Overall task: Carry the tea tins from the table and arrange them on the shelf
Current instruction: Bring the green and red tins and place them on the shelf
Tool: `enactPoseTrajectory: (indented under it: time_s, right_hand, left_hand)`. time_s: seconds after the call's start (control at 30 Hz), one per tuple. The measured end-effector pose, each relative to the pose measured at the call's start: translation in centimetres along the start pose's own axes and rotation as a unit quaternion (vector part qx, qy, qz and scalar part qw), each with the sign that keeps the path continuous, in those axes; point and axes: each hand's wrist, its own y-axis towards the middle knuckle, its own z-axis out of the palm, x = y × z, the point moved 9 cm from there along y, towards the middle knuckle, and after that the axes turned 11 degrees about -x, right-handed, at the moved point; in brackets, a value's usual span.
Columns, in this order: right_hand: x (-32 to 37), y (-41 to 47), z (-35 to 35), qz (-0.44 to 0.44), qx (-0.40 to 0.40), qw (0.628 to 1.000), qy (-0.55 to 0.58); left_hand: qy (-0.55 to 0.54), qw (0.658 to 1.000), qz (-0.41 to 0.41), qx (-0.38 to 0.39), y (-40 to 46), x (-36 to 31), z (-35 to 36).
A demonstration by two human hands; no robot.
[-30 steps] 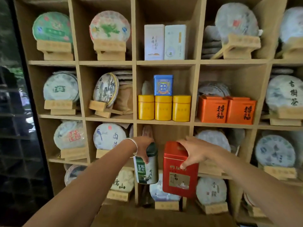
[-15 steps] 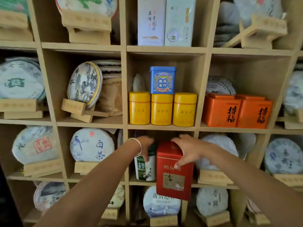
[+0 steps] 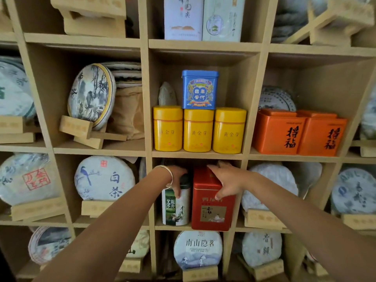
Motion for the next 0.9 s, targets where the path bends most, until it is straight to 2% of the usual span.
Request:
enactPoseTrajectory:
  time_s: [0.2,0.43,0.9]
  right_hand:
    - [-0.11,1.24,0.98,0.024,0.002,1.0,0.004]
    - [0.12,0.69,0.77,-0.01,-0.03,1.0,-0.004]
    - [0.27,1.02,0.89,-0.007,-0.036,0.999,-0.028]
  left_hand:
    - [-0.003,1.0,-0.001,-0.007,0.06,0.1,0.2]
    - [0.008,1.0,0.003,-0.017,0.02,-0.39,0.09]
    - [0.01,0.999,0.003,-0.035,-0.03,-0.38,-0.03]
